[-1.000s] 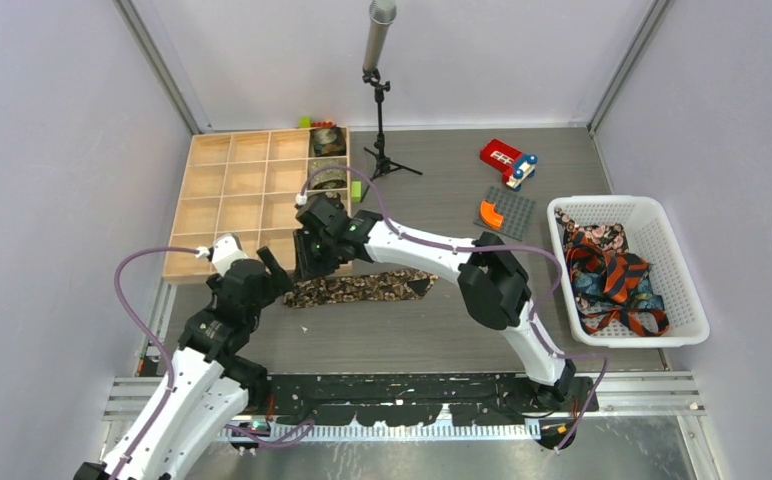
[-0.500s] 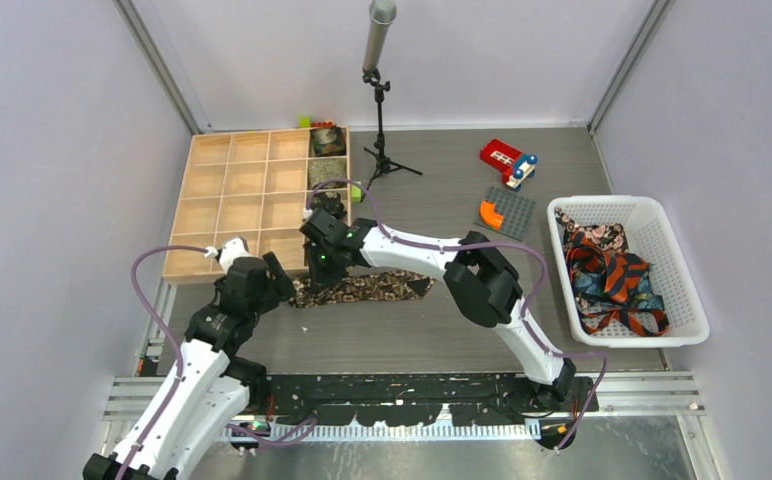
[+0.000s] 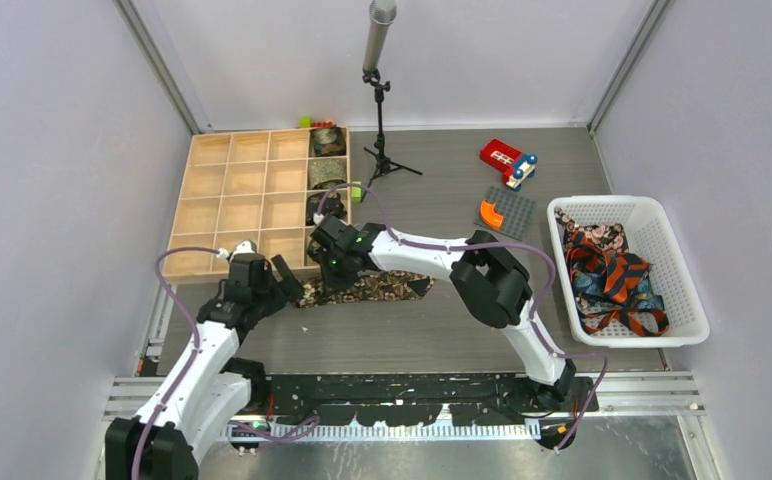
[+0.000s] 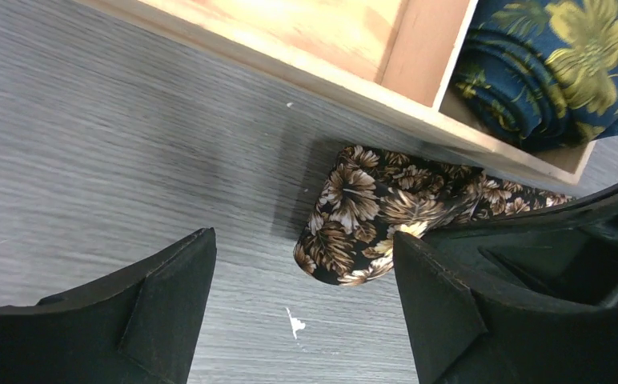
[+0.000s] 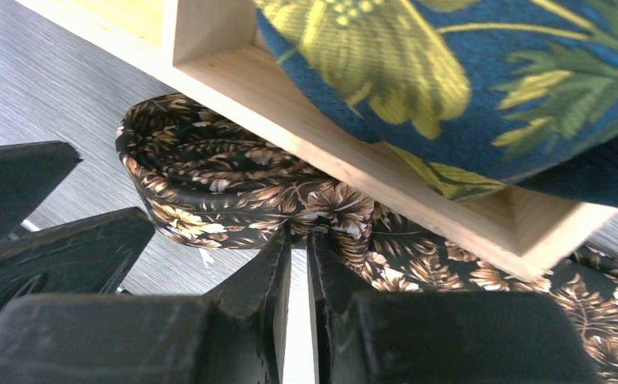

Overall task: Roll the ties
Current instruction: Roll the tie at the center of the board.

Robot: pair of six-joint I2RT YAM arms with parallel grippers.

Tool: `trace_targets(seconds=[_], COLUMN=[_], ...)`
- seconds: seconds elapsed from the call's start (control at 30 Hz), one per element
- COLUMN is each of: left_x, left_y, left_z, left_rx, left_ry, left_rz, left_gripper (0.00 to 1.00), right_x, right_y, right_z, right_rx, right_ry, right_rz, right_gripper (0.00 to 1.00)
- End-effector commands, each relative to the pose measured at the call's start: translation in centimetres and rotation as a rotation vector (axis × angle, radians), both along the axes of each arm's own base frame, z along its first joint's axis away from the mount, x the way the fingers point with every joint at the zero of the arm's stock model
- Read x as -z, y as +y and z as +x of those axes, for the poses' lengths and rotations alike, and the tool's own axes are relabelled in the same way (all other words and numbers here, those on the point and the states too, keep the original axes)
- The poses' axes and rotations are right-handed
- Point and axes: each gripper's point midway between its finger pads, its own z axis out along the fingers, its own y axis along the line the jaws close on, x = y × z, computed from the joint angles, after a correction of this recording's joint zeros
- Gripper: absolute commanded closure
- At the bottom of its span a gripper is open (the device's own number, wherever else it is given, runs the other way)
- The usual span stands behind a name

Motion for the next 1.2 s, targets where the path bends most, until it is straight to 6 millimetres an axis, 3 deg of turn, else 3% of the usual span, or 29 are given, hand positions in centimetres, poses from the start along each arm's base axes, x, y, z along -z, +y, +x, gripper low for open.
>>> trace_targets(seconds=[0.0, 0.27, 0.53, 0.73, 0.97, 1.17], left_x=[0.2, 1.4, 1.8, 2.1, 2.5, 2.2], left_y=[-2.4, -2.9, -2.8, -3.0, -3.2, -3.1], left_z=[1.5, 2.3, 2.9, 3.4, 3.6, 4.2], left_rx=[0.099, 0.120, 0.092, 0.070, 0.058, 0.053], left_ry=[-0.047, -0.059, -0.072, -0.084, -0.082, -0.103], left_rz=[-0.135, -0.173, -0.186, -0.220, -0.237, -0.232], left_gripper=[0.19, 0.25, 0.33, 0.47, 0.56, 0.70], right_x=[-2.4, -2.6, -4.9, -6.5, -8.5, -7.9], right_y=[-0.4, -0.1, 1.4, 1.8, 1.4, 0.4], right_z=[1.1, 1.6, 1.4, 1.1, 1.3, 2.7], right_rx=[0.020, 0.026, -0.009, -0.029, -0.034, -0.004], right_ry=[-0.051, -0.033, -0.022, -0.009, -0.016, -0.018], right_rz=[0.044, 0.069, 0.141, 0.178, 0.213, 0.200], right_gripper=[0.82, 0.82, 0.81, 0.79, 0.76, 0.76])
